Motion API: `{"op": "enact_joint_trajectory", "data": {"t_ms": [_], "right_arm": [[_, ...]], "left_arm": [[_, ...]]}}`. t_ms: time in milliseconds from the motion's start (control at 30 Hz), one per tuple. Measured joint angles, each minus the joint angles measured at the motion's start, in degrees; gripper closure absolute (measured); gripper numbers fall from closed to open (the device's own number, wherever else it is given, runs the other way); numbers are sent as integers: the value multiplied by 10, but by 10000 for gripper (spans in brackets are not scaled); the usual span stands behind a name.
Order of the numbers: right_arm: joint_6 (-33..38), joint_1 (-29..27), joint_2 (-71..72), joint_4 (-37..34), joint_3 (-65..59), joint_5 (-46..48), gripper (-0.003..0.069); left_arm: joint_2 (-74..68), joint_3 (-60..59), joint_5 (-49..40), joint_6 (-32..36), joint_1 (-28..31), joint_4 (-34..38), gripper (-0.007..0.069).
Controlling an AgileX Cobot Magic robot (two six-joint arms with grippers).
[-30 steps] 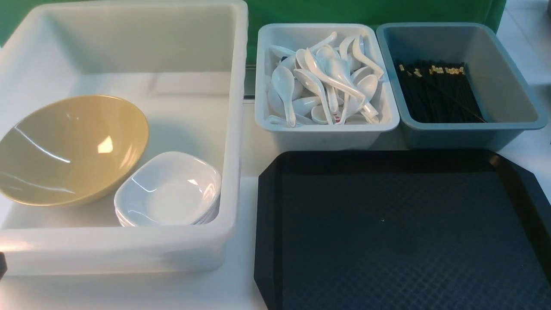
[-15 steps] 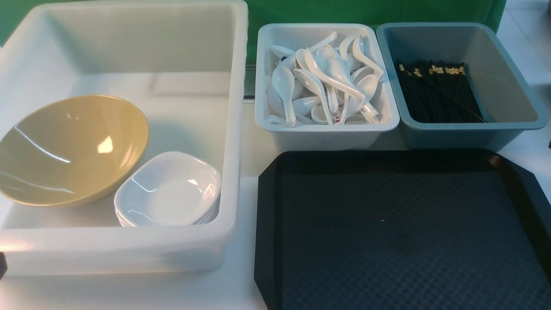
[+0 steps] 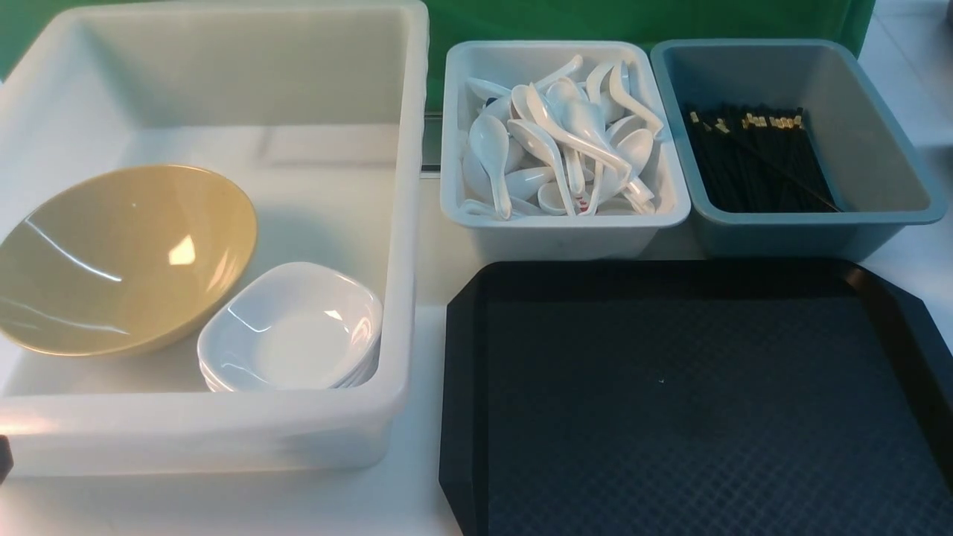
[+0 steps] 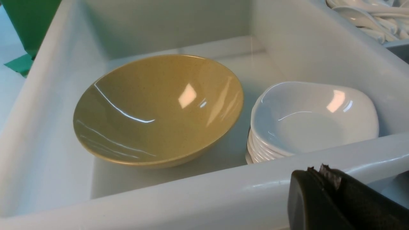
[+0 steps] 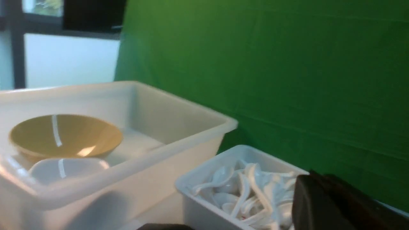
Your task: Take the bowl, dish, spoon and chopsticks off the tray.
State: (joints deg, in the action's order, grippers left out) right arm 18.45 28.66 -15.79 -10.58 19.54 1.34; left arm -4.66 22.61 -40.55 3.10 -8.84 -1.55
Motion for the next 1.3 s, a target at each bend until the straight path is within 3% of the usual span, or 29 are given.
{"op": "enact_joint_trajectory", "data": {"t_ms": [133, 200, 233, 333, 433, 700, 1300], "right_arm": [[-68, -92, 38, 1, -72, -41, 626], [-141, -178, 68, 44, -126, -34, 626], [-155, -184, 72, 49, -130, -32, 626], [-275, -274, 113, 131, -190, 2, 627], [-311, -317, 152, 155, -211, 38, 627], [-312, -328, 164, 163, -211, 171, 627], [-308, -328, 164, 164, -211, 172, 624]], "left_arm": [[0, 0, 0, 0, 0, 0, 636], [0, 0, 0, 0, 0, 0, 636], [0, 0, 0, 0, 0, 0, 636], [0, 0, 0, 0, 0, 0, 636], [0, 0, 0, 0, 0, 0, 636], [1, 0, 3, 0, 0, 0, 636], [1, 0, 4, 0, 0, 0, 636]]}}
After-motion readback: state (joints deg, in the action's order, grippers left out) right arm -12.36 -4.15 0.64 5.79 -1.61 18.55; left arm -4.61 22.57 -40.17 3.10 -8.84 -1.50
